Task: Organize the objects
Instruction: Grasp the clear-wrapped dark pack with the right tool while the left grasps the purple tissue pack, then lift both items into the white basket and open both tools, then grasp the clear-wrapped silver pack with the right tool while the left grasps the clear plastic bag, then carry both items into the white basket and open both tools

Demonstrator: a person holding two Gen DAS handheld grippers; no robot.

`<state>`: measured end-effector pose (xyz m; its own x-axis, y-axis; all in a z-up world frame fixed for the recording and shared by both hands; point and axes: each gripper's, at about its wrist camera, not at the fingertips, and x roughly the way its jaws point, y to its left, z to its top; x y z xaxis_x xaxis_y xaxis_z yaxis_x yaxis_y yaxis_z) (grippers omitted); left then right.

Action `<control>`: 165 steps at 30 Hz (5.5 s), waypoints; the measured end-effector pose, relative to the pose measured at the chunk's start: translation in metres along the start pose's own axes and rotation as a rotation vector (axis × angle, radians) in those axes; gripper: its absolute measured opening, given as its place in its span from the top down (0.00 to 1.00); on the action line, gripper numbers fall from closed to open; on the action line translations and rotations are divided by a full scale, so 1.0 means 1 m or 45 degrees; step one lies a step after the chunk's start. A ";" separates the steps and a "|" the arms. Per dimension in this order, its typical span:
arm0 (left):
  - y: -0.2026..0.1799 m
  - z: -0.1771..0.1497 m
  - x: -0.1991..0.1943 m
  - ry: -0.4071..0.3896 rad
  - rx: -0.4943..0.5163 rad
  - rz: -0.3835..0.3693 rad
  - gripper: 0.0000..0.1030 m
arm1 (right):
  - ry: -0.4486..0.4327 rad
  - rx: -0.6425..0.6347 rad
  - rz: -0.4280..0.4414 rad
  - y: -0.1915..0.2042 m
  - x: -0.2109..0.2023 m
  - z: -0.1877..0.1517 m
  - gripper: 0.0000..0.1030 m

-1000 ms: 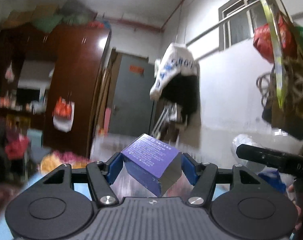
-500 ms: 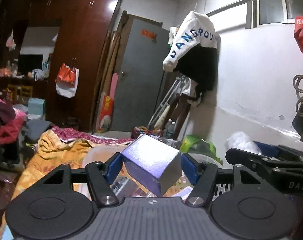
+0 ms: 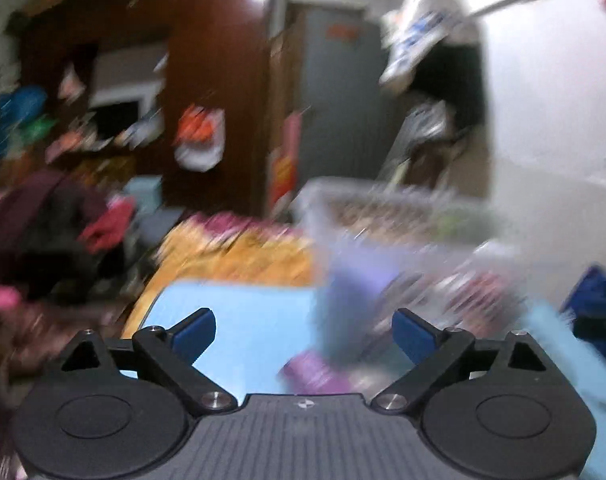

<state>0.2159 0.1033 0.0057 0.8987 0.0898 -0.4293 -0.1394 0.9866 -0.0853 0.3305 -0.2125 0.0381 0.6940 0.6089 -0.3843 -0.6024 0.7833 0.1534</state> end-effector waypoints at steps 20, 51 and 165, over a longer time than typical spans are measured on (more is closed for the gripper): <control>-0.002 -0.028 0.045 0.175 -0.044 0.012 0.11 | 0.231 0.017 -0.023 0.008 0.023 -0.045 0.55; 0.011 -0.061 -0.017 -0.232 -0.264 -0.632 0.51 | -0.181 -0.084 -0.010 0.022 -0.019 -0.050 0.55; 0.016 -0.006 -0.022 -0.216 -0.329 -0.698 0.56 | -0.264 -0.063 0.140 0.018 -0.034 -0.031 0.69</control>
<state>0.1911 0.1159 0.0082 0.9185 -0.3784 -0.1149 0.2833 0.8323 -0.4765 0.2834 -0.2227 0.0262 0.6862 0.7069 -0.1718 -0.6938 0.7069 0.1373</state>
